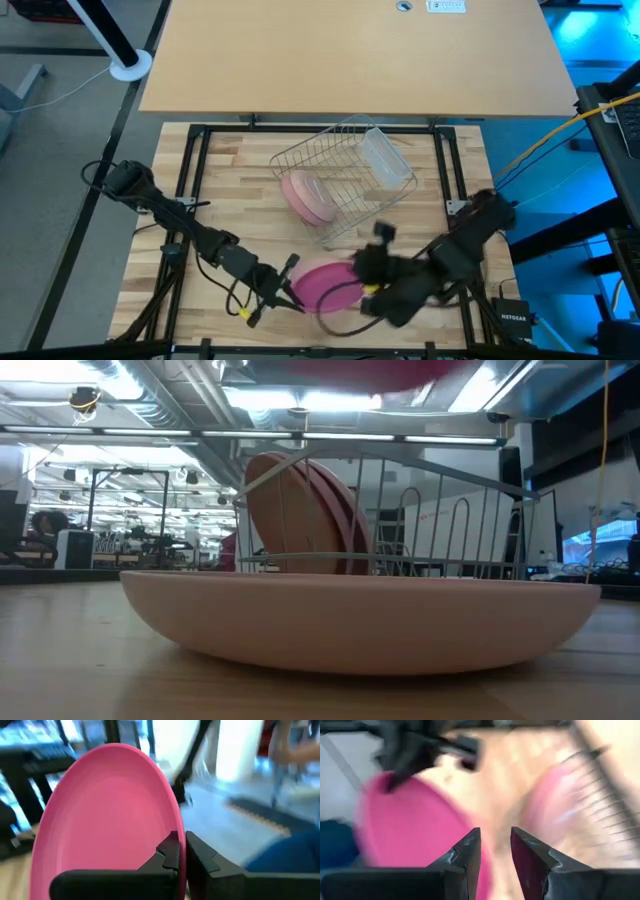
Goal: Sort dishes
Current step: Put the pink plate into the dish rack
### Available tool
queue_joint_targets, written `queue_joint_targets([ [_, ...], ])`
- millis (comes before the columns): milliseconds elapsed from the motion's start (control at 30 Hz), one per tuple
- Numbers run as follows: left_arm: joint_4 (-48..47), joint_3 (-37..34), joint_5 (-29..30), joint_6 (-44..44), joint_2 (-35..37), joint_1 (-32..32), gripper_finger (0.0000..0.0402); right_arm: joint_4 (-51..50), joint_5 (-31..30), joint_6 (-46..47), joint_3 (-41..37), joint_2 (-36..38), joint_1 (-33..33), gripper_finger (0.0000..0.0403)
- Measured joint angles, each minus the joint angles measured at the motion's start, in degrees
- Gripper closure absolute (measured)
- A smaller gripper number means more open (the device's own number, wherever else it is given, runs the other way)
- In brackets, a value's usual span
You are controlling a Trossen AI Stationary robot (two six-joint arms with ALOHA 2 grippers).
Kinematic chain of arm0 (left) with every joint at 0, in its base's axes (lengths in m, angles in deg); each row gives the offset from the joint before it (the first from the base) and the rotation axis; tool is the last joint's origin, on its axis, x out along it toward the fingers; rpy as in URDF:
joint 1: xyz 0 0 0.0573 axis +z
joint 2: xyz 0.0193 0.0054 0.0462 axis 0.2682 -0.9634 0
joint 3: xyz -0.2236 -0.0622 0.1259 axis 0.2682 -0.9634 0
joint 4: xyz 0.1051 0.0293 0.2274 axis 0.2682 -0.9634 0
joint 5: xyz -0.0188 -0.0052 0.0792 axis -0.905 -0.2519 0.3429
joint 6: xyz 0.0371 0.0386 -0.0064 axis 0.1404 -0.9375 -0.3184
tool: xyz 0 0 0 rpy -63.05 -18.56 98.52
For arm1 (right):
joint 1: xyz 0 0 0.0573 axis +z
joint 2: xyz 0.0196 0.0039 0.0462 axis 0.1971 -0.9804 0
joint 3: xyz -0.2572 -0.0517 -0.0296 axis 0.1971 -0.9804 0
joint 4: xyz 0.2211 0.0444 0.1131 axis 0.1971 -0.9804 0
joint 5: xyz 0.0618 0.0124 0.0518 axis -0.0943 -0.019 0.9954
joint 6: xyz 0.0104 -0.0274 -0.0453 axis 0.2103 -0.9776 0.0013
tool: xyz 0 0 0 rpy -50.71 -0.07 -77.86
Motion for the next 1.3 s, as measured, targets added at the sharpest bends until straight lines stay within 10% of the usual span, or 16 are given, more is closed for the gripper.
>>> queue_joint_targets([
  [300, 18.11, 4.81, 19.55, -4.75, 0.08, 3.01, 0.0401, -4.32, -23.45, -14.57, 0.32, 12.14, 1.31, 0.0292],
  [600, 34.93, 4.83, 38.41, 10.08, -4.5, 12.15, 0.0402, -7.81, -43.26, -24.78, 0.3, 22.92, 0.78, 0.0292],
  [967, 41.78, 4.81, 57.17, 39.38, -14.0, 16.62, 0.0401, -7.75, -37.72, -25.39, 0.25, 34.73, 0.79, 0.0292],
  [1300, 41.99, 4.81, 67.82, 44.25, -13.89, 16.21, 0.0401, -7.7, -36.52, -26.91, -9.27, 41.89, 0.79, 0.0292],
])
